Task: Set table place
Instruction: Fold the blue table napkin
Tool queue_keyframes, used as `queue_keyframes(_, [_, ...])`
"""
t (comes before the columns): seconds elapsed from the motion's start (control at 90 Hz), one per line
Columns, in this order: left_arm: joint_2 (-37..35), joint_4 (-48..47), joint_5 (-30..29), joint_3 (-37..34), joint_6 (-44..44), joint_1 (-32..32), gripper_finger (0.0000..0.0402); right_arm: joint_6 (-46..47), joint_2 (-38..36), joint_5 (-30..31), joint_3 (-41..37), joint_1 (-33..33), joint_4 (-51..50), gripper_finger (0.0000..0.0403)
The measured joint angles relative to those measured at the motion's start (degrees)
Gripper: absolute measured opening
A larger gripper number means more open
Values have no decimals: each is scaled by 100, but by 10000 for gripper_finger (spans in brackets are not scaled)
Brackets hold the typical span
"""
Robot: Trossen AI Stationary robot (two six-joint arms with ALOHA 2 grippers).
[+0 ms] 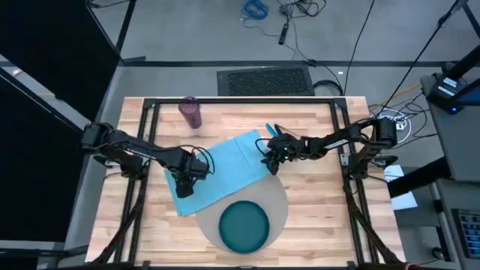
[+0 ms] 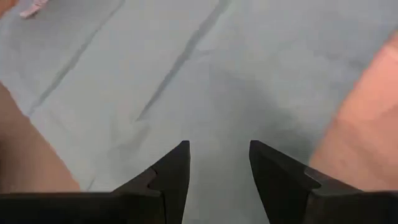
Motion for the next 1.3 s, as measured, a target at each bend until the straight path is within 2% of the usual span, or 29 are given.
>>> queue_keyframes(0.156, [310, 245, 30, -150, -132, -77, 134, -125, 0, -9, 4, -112, -96, 153])
queue_keyframes(0.556, [381, 584, 168, -135, -401, -355, 134, -654, 184, -31, 153, -873, -40, 153])
queue_keyframes(0.733, [401, 1017, 110, 54, -507, -363, 134, -955, 769, -388, 838, -1042, -89, 153])
queue_keyframes(0.9, [410, 1398, 48, 157, -586, -392, 134, -1270, 1239, -428, 1617, -1035, -477, 153])
queue_keyframes(1.3, [408, 1354, 93, 157, -1070, -737, 134, -1569, 1692, -382, 2785, -1512, -902, 153])
